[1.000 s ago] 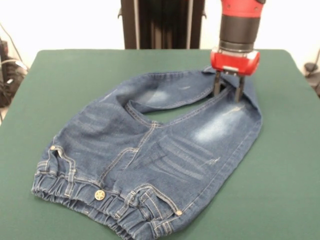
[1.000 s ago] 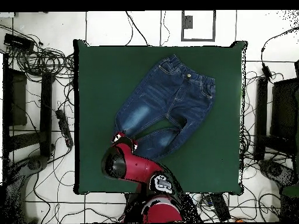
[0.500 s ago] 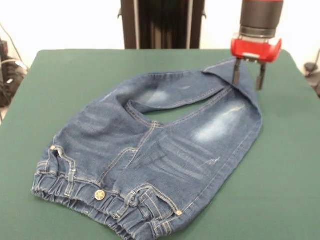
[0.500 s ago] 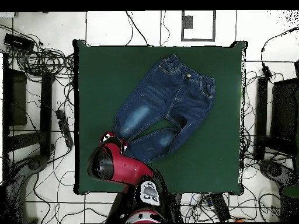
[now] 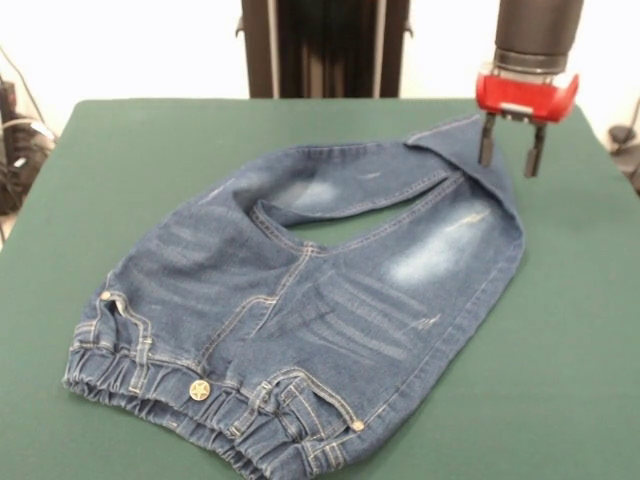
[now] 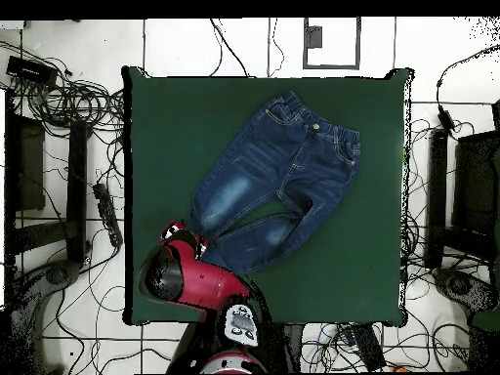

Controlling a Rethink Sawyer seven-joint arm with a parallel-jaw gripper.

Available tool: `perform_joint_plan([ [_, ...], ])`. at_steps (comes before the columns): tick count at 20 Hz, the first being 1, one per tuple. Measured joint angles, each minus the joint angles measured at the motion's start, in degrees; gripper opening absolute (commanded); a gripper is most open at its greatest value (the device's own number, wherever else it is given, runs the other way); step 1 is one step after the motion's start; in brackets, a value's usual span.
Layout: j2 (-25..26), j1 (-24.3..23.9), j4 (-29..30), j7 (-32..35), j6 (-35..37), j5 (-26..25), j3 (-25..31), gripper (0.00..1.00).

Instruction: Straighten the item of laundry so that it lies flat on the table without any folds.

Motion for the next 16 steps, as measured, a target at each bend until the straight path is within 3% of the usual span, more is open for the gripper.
perform_joint_plan([
  [8,0.82,-2.06,0.01,0.00,0.00,-1.23,0.01,1.00],
  [16,-2.77,-11.35,0.13,0.00,2.05,-8.69,-0.17,1.00],
])
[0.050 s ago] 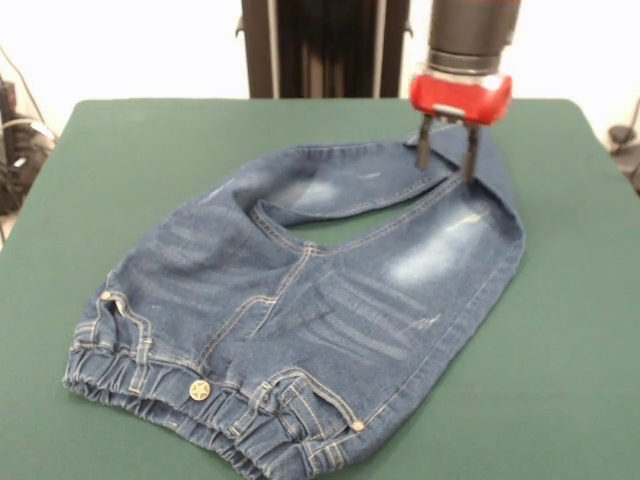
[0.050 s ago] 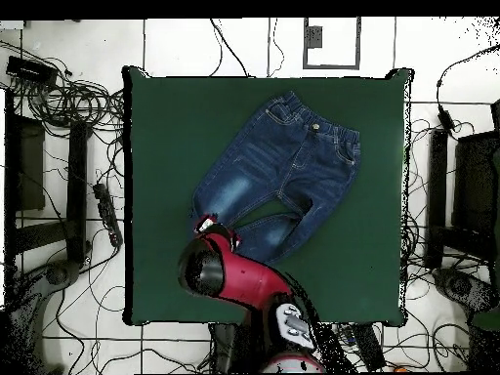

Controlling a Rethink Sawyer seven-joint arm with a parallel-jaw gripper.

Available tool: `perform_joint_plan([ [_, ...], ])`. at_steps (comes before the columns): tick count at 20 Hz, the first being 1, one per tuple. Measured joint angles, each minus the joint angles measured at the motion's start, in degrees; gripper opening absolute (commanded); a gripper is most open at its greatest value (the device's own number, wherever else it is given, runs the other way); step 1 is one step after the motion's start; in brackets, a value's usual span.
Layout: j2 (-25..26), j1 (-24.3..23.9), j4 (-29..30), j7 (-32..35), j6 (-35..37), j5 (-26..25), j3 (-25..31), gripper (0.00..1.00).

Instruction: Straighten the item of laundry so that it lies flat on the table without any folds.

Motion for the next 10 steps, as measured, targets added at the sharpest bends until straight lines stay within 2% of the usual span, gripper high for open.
perform_joint_plan([
  [6,-3.40,-5.61,0.07,0.00,3.78,-4.74,-0.11,1.00],
  [10,-2.90,-8.05,0.05,0.00,3.69,-7.08,-0.11,1.00],
])
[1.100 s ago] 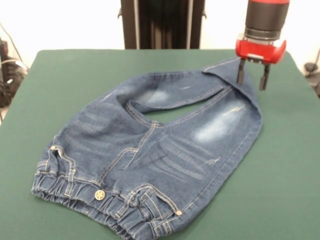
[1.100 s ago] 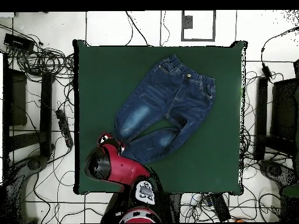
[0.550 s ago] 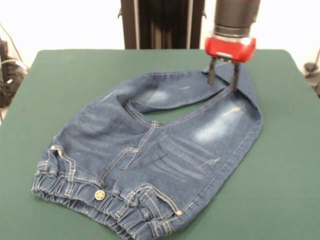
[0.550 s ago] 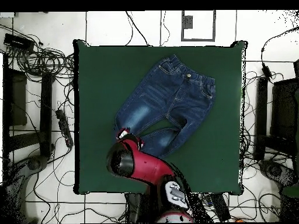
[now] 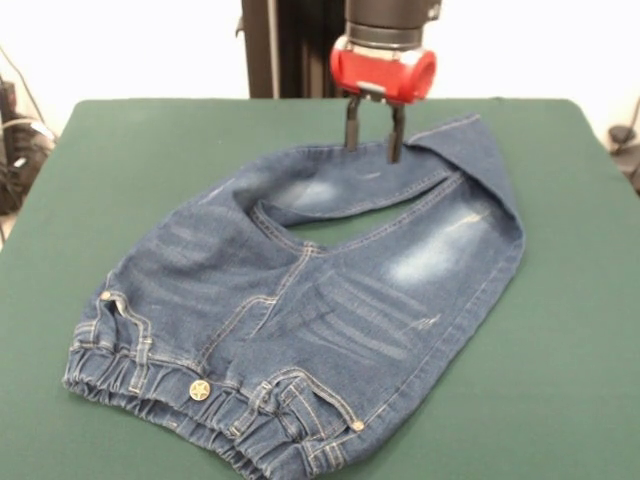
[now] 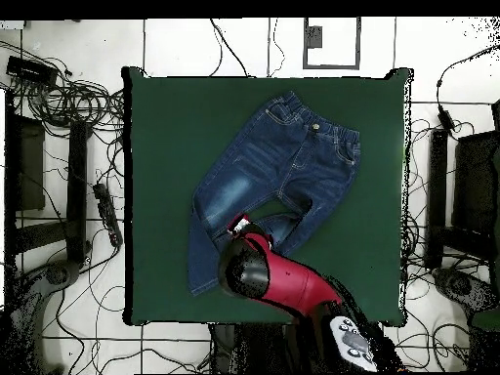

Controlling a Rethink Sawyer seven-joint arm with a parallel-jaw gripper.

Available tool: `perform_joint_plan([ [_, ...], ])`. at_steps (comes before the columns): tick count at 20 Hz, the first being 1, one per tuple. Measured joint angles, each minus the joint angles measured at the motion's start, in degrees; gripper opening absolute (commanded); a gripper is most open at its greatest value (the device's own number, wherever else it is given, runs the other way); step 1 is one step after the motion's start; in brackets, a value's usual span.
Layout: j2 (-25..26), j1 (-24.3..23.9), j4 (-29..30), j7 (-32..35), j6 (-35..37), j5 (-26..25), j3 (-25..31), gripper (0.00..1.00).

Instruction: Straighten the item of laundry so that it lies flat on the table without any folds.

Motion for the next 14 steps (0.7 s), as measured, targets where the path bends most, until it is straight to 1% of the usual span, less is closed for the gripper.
perform_joint_plan([
  [6,3.00,0.25,0.00,0.00,-1.33,-0.45,0.03,1.00],
  [14,5.43,1.77,-0.01,0.00,-2.19,-0.48,0.05,1.00],
])
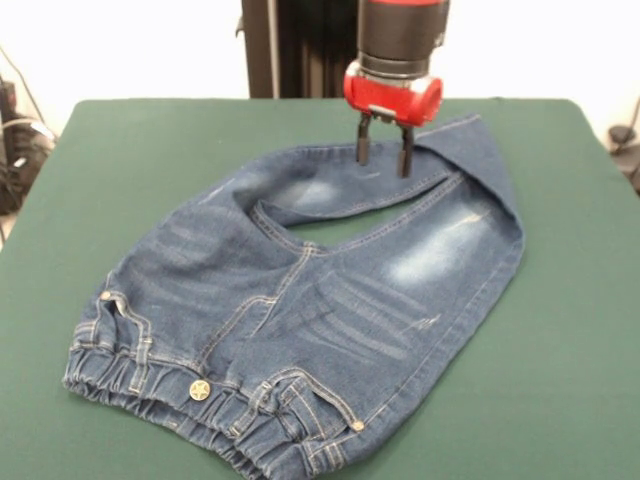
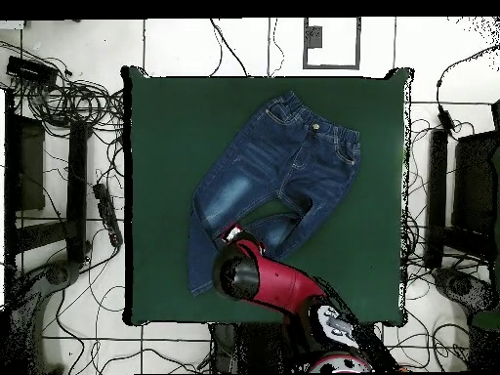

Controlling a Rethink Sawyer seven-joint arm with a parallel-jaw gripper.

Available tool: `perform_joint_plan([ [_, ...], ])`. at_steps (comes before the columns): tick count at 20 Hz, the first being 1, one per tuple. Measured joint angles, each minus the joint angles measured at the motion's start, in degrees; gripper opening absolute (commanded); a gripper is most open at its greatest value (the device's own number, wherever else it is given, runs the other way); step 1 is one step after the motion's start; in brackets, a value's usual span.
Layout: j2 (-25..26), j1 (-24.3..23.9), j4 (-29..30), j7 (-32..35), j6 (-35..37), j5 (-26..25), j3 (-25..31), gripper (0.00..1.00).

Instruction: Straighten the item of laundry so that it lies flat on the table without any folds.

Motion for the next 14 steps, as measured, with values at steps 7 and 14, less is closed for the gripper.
perform_joint_plan([
  [7,0.12,0.30,-0.01,0.00,-0.83,0.01,0.89,1.00],
  [14,0.12,0.54,0.20,0.00,-1.29,0.05,1.77,1.00],
])
